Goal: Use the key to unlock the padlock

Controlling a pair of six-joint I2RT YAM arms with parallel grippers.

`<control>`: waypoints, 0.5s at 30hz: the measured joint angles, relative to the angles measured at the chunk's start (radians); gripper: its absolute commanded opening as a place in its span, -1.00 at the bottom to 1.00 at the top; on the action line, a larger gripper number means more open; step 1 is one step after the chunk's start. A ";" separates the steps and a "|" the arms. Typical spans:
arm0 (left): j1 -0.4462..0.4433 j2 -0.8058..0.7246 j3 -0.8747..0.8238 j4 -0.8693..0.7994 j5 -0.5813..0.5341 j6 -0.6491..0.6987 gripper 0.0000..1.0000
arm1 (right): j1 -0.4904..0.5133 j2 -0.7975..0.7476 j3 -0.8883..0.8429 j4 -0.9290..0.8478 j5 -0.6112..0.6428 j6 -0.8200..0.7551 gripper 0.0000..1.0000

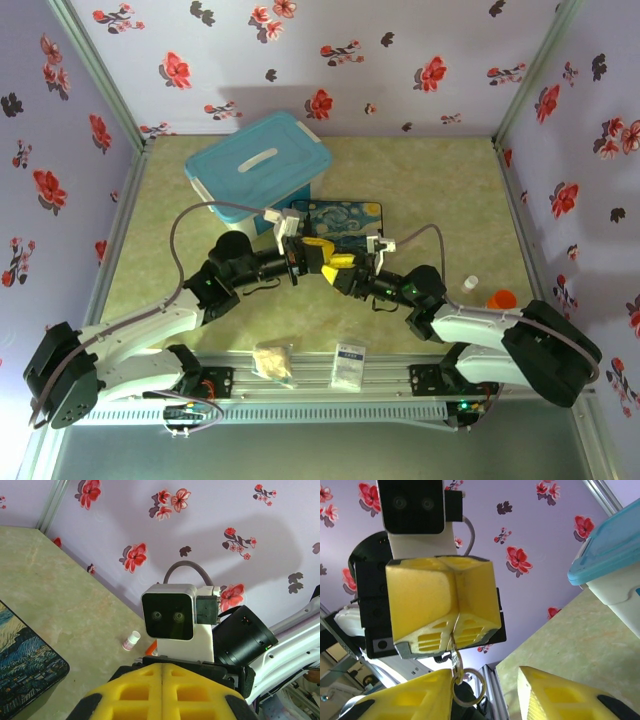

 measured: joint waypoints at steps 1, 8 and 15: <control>0.000 0.000 -0.002 0.003 0.000 0.000 -1.00 | 0.000 0.000 0.000 0.002 0.001 0.000 -0.16; 0.002 0.000 -0.016 0.011 0.000 -0.007 -1.00 | 0.000 0.000 0.000 0.004 0.007 -0.001 -0.42; 0.004 0.012 -0.021 0.014 0.000 -0.008 -1.00 | 0.000 0.010 0.000 0.028 0.003 0.005 -0.76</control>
